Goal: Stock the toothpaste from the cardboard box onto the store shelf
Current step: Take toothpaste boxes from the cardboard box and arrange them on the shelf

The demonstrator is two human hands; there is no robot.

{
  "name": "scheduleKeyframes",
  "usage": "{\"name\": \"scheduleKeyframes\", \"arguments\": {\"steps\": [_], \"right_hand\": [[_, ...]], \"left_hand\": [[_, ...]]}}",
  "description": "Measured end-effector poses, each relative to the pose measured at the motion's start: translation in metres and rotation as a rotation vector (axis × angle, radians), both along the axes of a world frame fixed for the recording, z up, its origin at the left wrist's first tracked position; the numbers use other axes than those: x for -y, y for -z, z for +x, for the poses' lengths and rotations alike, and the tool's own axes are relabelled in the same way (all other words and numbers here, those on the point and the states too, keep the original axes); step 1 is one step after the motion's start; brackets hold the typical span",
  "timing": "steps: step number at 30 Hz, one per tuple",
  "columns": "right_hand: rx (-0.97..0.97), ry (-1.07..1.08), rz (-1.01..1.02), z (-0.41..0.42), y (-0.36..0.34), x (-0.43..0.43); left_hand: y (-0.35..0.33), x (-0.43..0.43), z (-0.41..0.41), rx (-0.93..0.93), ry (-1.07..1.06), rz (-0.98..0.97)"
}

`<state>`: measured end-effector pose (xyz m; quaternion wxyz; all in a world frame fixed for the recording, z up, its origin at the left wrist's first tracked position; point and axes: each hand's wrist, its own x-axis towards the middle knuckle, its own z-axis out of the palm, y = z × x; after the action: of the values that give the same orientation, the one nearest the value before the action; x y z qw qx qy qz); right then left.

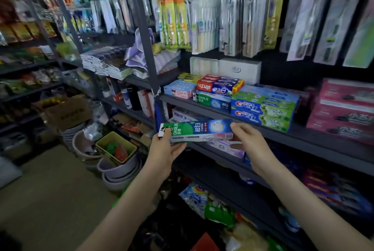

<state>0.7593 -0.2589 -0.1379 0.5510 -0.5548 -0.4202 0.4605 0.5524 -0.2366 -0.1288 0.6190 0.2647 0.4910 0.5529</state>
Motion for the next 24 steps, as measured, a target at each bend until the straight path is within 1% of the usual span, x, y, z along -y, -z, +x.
{"name": "scheduleKeyframes", "arguments": {"steps": [4, 8, 12, 15, 18, 20, 22, 24], "right_hand": [[0.092, -0.017, 0.008, -0.026, 0.002, -0.048], [0.030, 0.073, 0.003, -0.041, 0.013, -0.091], [0.008, 0.166, -0.008, -0.059, 0.024, -0.124], [0.037, 0.248, -0.016, -0.075, 0.027, -0.149], [0.038, 0.309, -0.025, -0.089, 0.029, -0.168], [0.048, 0.331, -0.034, -0.095, 0.033, -0.176], [0.117, 0.362, -0.048, -0.098, 0.037, -0.177], [0.255, 0.446, -0.004, -0.095, 0.041, -0.176]], "left_hand": [[0.006, -0.058, -0.029, 0.010, 0.031, 0.015], [0.011, -0.118, -0.051, 0.107, 0.112, -0.010], [0.009, -0.174, -0.065, 0.197, 0.265, -0.028], [0.000, -0.212, -0.071, 0.179, 0.402, 0.017], [-0.002, -0.249, -0.073, 0.124, 0.485, 0.119], [0.000, -0.269, -0.072, 0.103, 0.525, 0.129], [0.003, -0.282, -0.068, 0.129, 0.561, 0.081], [0.004, -0.288, -0.059, 0.197, 0.601, -0.001]]}}
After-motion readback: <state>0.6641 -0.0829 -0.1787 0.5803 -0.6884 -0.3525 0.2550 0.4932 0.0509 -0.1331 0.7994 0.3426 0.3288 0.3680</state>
